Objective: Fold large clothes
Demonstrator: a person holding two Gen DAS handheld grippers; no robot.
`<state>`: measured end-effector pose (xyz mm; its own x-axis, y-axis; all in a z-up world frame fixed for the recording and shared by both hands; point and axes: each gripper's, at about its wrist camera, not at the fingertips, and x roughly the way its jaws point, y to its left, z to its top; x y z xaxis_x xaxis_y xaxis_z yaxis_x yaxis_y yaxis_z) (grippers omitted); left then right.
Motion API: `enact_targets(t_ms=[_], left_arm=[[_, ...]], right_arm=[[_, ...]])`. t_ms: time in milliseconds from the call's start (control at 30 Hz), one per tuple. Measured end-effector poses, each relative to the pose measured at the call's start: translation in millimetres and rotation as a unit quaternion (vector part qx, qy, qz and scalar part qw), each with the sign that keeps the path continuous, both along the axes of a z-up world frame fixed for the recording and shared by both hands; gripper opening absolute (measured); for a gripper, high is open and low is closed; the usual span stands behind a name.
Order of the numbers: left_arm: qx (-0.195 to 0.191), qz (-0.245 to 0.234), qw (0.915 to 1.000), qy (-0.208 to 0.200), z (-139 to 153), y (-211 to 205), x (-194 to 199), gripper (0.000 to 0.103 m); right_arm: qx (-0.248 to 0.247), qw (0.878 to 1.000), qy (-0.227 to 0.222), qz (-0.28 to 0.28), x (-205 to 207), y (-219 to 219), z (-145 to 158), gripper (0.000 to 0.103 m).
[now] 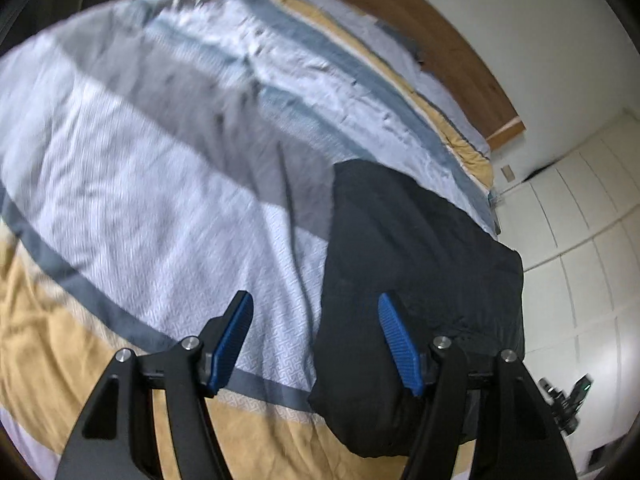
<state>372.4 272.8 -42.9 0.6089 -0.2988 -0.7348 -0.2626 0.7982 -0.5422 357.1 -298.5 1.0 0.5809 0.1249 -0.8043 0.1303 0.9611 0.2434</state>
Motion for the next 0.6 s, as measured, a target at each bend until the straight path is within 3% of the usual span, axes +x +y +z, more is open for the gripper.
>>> enact_targets(t_ms=[200, 400, 600], left_arm=[[0.07, -0.001, 0.9969, -0.035, 19.1, -33.3, -14.4, 0.064], [0.147, 0.001, 0.9864, -0.074, 24.6, -79.2, -29.6, 0.064], [0.152, 0.01, 0.983, -0.102, 28.8, -113.6, -38.7, 0.063]], right_arm=[[-0.069, 0.996, -0.051, 0.016, -8.2, 10.4, -4.9, 0.097], [-0.127, 0.987, -0.091, 0.049, -22.3, 12.6, -13.1, 0.101], [-0.137, 0.981, -0.123, 0.059, -34.1, 9.1, -15.4, 0.102]])
